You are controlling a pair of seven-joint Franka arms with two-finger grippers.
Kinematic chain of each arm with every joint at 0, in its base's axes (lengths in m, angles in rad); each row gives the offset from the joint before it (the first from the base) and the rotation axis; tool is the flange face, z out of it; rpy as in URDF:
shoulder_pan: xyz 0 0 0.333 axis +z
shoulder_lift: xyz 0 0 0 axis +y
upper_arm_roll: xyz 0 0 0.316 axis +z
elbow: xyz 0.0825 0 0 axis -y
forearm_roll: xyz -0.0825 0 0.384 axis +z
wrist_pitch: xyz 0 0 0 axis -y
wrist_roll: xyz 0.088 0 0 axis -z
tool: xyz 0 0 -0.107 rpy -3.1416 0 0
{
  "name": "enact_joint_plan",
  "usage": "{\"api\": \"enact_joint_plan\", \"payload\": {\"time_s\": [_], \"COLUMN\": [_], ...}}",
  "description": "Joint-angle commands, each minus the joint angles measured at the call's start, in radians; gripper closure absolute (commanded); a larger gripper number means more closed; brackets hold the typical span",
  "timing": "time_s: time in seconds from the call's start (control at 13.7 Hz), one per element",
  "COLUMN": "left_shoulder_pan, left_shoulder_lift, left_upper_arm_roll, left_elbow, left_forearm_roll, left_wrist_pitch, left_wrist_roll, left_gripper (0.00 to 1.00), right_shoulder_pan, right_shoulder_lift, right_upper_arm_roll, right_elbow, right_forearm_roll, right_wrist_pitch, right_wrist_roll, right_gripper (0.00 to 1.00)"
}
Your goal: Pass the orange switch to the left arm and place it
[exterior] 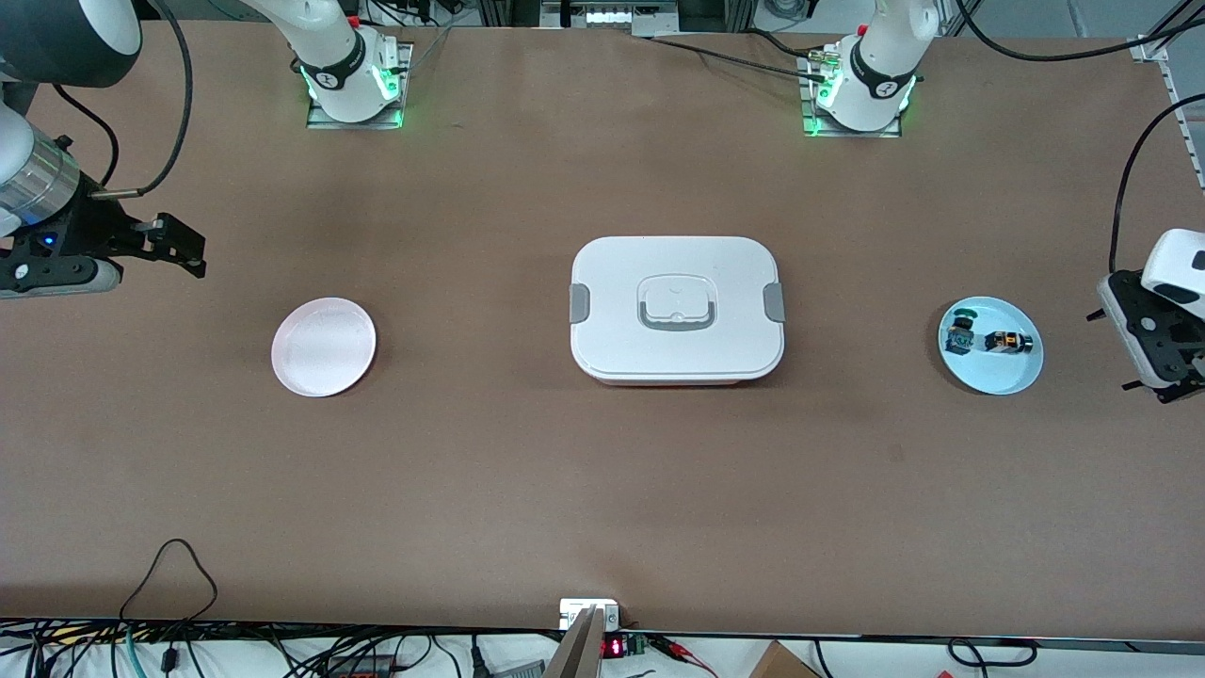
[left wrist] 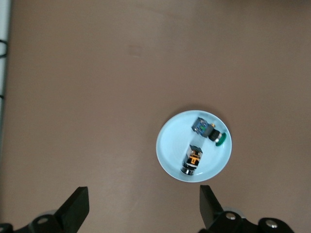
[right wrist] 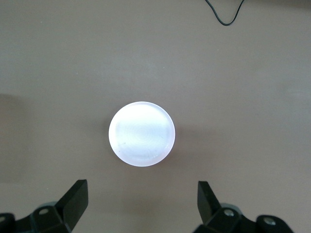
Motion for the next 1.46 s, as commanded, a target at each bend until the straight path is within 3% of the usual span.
{"api": "enact_joint_plan", "payload": {"time_s": [0.0,0.22,0.59,0.8,1.02,1.39], "left_shoulder_pan": [-0.010,-0.036,-0.107,-0.118,-0.118,-0.101], "left_shoulder_lift": [0.012,0.012,0.006,-0.014,-0.024,-0.024], "left_upper_arm_roll": [0.006,0.004,-0.028,-0.069,-0.111,-0.105], "left_elbow": [0.060,0.110,0.158,0.175,0.175,0.193], "left_forearm_roll": [-0.044,-0.064,-0.063,-0.059,-0.050,-0.069], "left_wrist_pitch": [-0.067,-0.203,-0.378,-0.463,-0.468,-0.455], "left_wrist_roll": [-0.202,-0.501,-0.730,-0.963,-1.192,-1.264], "left_gripper": [0.00,0.00,0.00,0.00,0.00,0.00], "right_shoulder_pan": [-0.011,-0.013,-0.031,-0.036,-0.037,-0.037], "right_shoulder_lift": [0.010,0.011,0.017,0.017,0.017,0.017], "right_upper_arm_roll": [0.006,0.006,0.006,0.006,0.006,0.006], "right_elbow": [0.021,0.021,0.020,0.020,0.020,0.020], "right_forearm_roll": [-0.012,-0.012,-0.012,-0.012,-0.012,-0.012], "right_wrist_pitch": [-0.006,-0.006,-0.011,-0.015,-0.014,-0.014], "right_wrist_roll": [0.009,0.008,0.000,-0.001,-0.001,-0.001], "right_gripper": [0.00,0.00,0.00,0.00,0.00,0.00]}}
